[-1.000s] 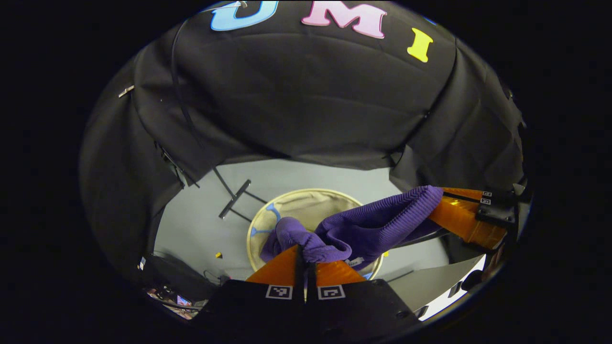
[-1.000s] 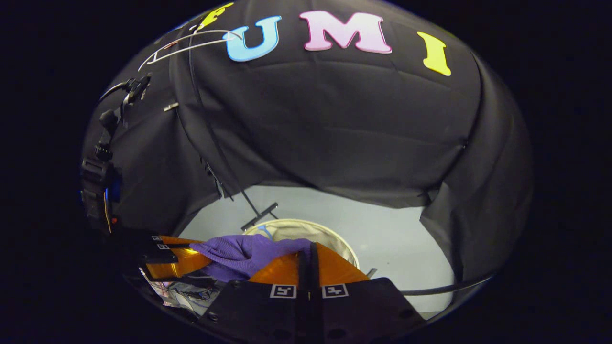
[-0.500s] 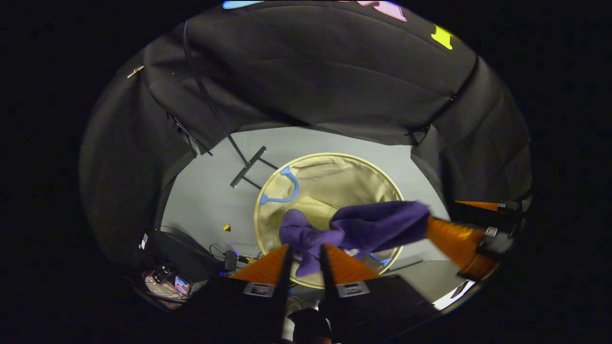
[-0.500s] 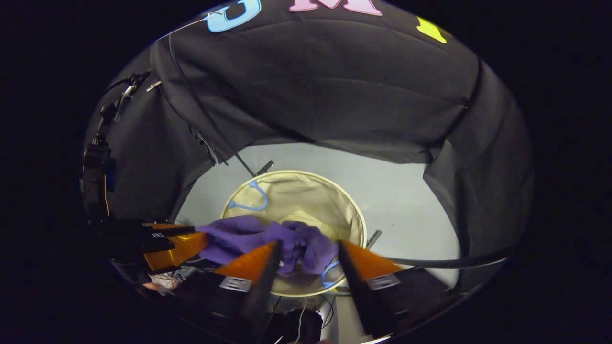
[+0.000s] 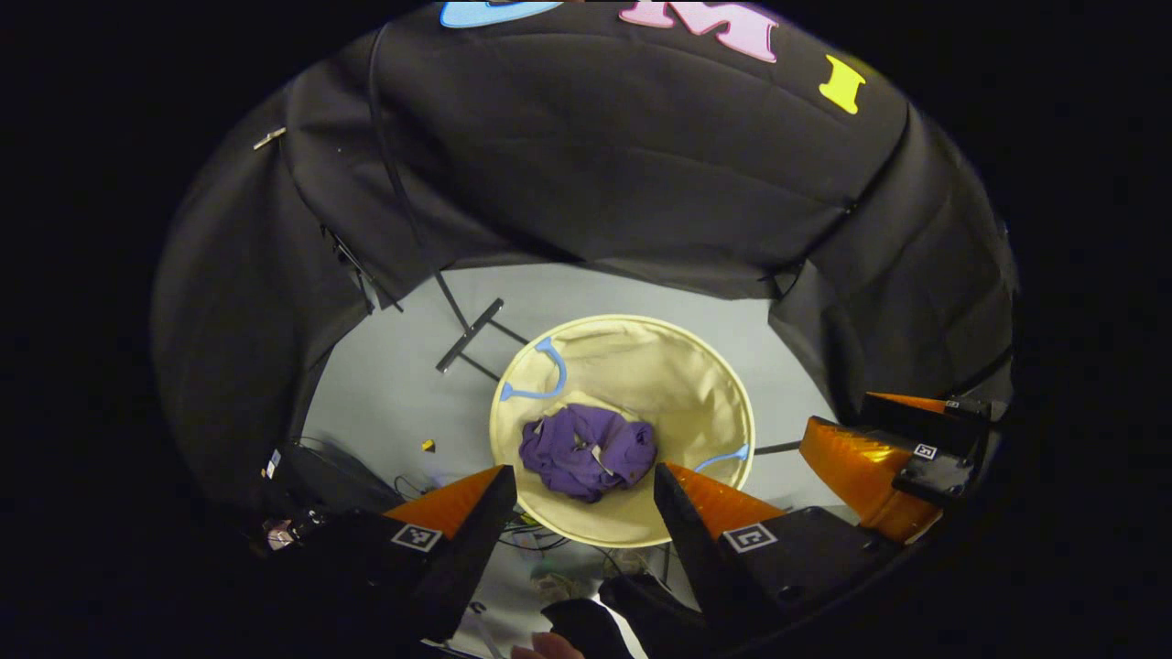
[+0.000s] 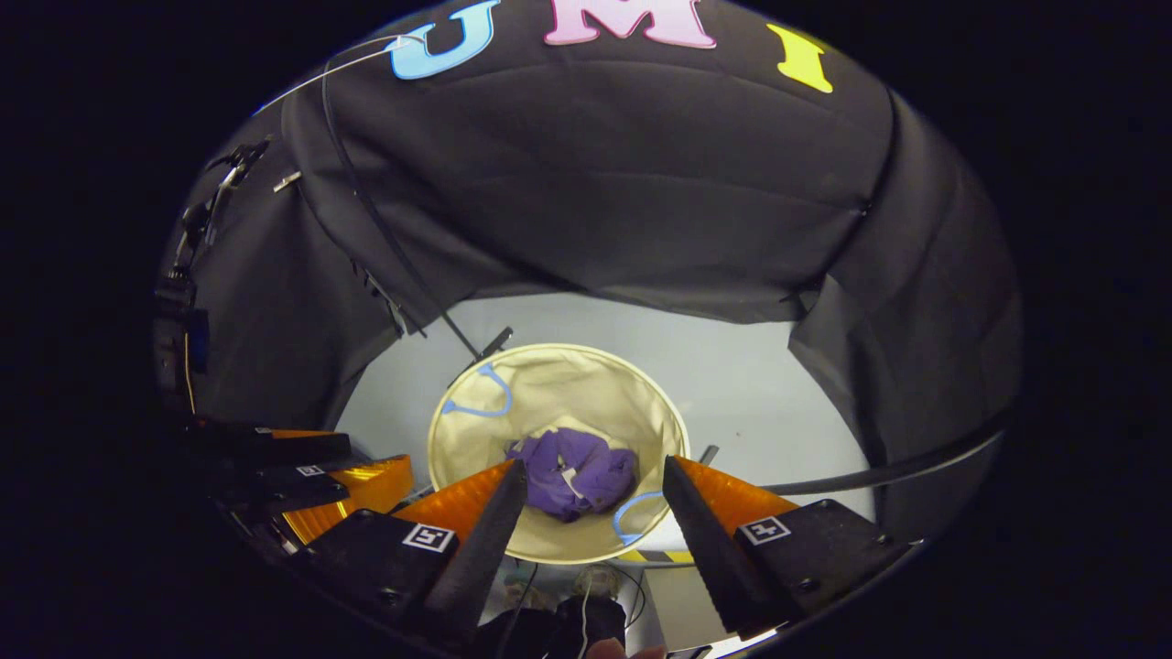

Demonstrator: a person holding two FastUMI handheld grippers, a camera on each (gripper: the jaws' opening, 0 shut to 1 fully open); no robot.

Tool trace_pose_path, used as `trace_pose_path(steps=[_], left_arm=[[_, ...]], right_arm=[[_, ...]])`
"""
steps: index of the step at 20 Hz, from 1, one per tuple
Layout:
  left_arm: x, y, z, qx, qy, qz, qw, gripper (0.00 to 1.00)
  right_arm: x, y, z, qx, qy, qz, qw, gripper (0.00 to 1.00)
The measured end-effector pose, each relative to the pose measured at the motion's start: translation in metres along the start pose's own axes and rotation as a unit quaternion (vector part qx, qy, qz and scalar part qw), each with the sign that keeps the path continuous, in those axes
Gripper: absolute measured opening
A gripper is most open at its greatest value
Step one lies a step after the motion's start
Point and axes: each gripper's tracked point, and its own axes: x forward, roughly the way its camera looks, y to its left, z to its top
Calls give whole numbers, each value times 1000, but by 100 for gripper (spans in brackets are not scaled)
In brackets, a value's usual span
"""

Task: Grasp the clothes on the hanger with both hands and then place them into the laundry hamper below.

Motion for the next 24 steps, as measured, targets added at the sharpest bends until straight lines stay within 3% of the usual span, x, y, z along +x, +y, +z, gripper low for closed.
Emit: trace_pose_path(steps=[5, 9, 15, 19, 24], left_arm=[[-89, 5, 44, 5, -96, -27, 995, 95], [-176, 12, 74, 24, -179, -34, 983, 95], [-314, 9, 110, 37, -304, -52, 950, 95], [-382, 18, 111, 39, -356, -65, 931, 95], [-447, 30, 112, 47, -407, -65, 910, 95]], right_arm=[[-84, 21, 65, 7, -114, -19, 993, 96], [-164, 35, 104, 10, -194, -37, 980, 96], [-273, 50, 152, 8, -304, -56, 951, 96], [-341, 69, 170, -3, -362, -62, 930, 96], [-401, 91, 179, 1, -403, -54, 914, 96]])
